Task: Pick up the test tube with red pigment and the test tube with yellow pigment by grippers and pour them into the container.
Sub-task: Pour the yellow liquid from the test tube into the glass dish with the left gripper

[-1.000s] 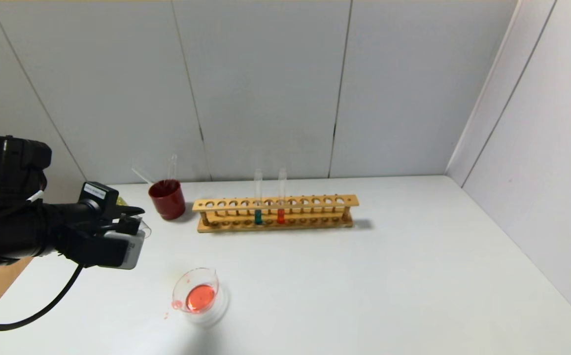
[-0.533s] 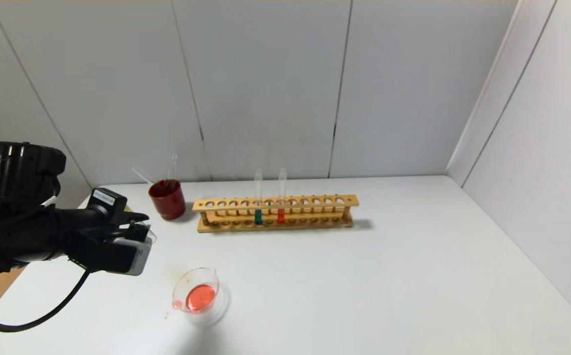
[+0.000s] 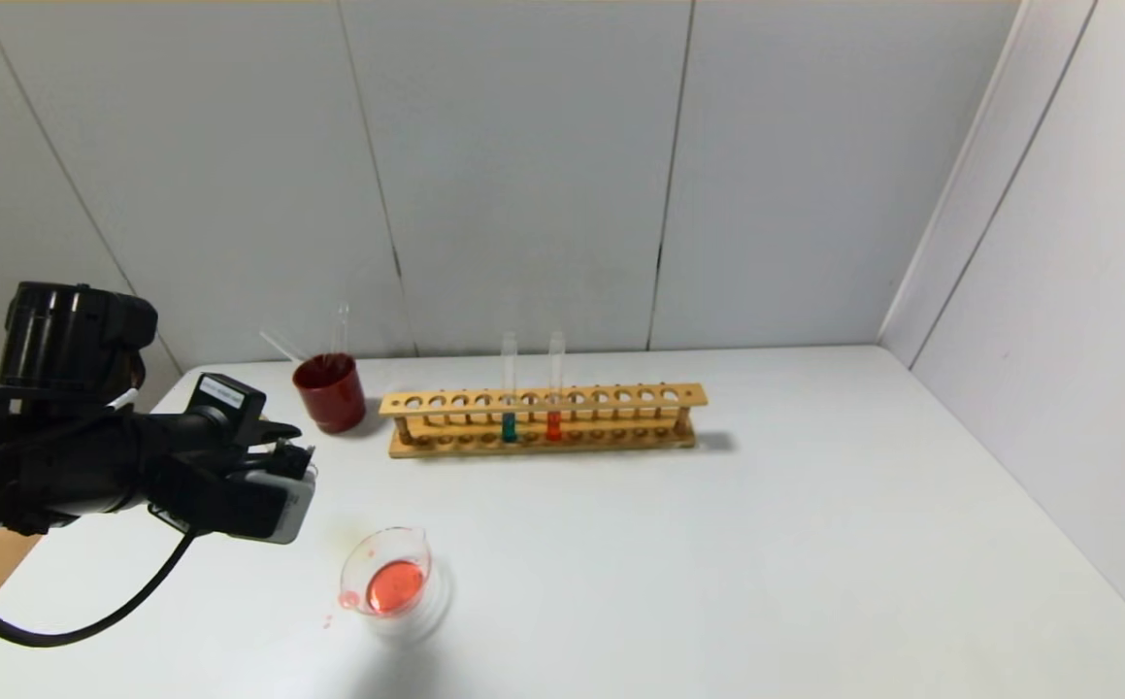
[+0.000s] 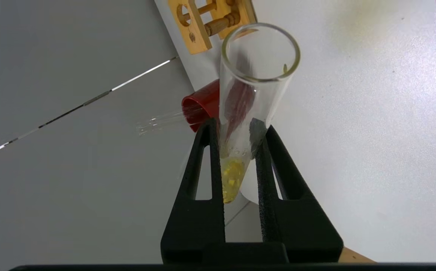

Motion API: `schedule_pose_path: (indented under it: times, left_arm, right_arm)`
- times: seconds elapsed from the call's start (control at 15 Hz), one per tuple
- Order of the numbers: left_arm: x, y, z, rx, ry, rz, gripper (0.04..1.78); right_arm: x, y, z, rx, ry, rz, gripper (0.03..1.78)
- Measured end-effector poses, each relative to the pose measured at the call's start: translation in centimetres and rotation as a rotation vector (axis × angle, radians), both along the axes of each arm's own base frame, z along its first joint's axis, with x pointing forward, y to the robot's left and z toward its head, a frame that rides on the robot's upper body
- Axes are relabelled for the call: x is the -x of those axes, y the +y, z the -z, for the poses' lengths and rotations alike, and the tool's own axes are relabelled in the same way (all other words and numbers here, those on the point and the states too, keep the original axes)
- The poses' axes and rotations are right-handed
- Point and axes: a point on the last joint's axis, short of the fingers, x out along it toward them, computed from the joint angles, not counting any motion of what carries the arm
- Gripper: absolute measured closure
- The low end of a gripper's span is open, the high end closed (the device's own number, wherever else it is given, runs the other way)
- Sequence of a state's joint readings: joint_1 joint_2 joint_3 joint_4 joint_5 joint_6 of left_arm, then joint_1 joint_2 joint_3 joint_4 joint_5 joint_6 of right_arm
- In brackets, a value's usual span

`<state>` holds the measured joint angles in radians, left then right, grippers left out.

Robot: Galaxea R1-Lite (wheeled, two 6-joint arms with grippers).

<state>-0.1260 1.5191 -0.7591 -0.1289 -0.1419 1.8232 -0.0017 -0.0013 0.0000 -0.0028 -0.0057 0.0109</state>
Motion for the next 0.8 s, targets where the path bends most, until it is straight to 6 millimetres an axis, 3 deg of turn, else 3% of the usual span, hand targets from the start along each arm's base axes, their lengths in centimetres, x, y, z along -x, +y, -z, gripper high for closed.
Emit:
schedule_pose_path:
  times: [0.8]
  left_arm:
    - [-0.09,-0.43,0.02,0.002,-0.002,0.022,1.52]
  right_arm:
    - [0.0,0.0,0.0,0.0,0.0,0.0,0.06]
